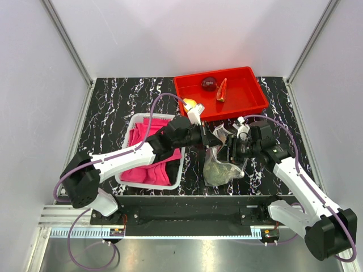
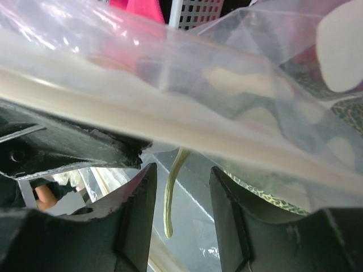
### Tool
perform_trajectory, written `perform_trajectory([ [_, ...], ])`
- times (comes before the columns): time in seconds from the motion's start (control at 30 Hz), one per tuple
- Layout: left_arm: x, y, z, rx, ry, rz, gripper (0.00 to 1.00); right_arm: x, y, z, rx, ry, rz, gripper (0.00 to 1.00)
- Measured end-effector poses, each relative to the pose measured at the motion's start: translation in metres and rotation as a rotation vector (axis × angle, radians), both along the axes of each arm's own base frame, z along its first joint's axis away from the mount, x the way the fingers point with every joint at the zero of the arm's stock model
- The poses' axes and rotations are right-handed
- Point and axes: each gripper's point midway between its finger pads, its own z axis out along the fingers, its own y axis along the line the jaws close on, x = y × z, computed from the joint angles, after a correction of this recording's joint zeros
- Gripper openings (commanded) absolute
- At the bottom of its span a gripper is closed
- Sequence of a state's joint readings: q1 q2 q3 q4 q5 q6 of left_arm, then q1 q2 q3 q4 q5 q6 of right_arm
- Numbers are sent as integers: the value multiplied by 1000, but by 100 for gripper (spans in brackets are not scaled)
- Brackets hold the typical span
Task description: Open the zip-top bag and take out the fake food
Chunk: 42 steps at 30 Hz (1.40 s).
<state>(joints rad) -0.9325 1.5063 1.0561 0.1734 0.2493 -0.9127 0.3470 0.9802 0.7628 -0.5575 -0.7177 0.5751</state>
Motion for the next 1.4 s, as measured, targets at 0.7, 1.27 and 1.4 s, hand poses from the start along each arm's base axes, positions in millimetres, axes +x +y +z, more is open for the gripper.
perform_trajectory([
  [0.7, -1, 1, -5, 22, -4, 3, 0, -9, 11, -4, 99, 55, 42, 0],
  [1.27, -10, 19, -13, 88, -66, -23, 0, 0, -7, 13, -23, -116, -4, 0],
  [1.4, -10, 21, -17, 111, -73, -26, 0, -5, -10, 26, -31, -179, 25, 0],
])
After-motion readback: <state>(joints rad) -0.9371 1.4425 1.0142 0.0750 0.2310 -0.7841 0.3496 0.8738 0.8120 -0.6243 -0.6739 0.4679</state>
